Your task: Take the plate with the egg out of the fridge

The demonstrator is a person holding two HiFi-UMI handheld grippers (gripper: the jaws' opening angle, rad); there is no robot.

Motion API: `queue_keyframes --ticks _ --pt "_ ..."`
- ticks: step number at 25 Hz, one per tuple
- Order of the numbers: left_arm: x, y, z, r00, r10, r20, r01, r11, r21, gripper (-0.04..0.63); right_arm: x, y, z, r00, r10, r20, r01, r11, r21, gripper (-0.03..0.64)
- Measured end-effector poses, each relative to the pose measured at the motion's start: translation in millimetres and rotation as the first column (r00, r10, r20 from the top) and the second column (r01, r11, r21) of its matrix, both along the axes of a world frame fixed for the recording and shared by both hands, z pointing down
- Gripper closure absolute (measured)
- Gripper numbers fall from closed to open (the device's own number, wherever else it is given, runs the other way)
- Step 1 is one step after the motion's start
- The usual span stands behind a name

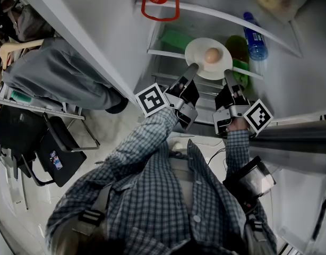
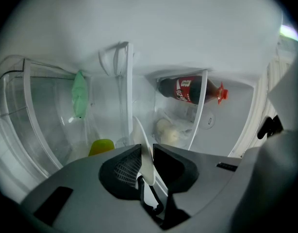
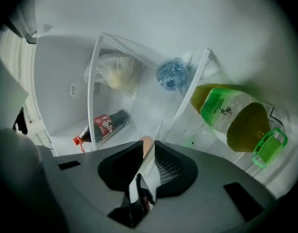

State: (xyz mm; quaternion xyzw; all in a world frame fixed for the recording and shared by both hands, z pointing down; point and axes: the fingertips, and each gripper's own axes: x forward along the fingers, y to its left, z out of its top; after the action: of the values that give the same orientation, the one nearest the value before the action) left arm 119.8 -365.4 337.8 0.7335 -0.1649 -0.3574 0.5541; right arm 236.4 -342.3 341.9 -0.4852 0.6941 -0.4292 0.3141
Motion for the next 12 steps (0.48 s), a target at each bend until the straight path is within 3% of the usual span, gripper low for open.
queue_keyframes --ticks 12 --pt "-3.8 12.0 3.6 0.999 -0.030 0.010 0.030 0.999 0.013 0.523 -2.3 8.0 -3.6 0.999 -0.014 0.029 0.013 1.000 0.028 0.558"
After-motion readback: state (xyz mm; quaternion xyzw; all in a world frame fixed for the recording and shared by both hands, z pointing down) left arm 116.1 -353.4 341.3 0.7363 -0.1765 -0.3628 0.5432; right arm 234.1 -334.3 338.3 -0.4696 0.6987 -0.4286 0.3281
